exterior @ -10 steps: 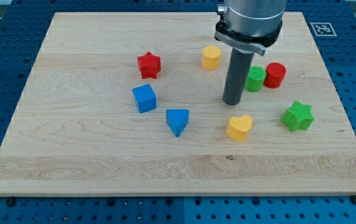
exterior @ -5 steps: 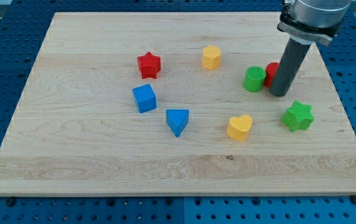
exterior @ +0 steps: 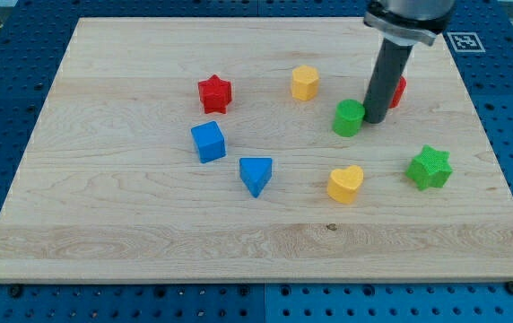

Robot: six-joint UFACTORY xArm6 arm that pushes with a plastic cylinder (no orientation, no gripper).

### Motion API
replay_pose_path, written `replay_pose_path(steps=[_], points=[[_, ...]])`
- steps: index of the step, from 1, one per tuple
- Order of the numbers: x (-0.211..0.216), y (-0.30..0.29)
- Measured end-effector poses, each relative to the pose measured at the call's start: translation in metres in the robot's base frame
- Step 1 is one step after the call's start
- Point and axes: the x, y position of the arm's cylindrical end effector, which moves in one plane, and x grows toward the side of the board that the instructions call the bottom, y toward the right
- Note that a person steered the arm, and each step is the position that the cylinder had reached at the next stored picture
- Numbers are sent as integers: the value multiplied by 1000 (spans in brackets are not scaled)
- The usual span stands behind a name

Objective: Move the green circle vertically below the yellow hexagon

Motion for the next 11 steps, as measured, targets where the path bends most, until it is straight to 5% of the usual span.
replay_pose_path(steps=[6, 11], points=[[-19, -101], [-1, -93]])
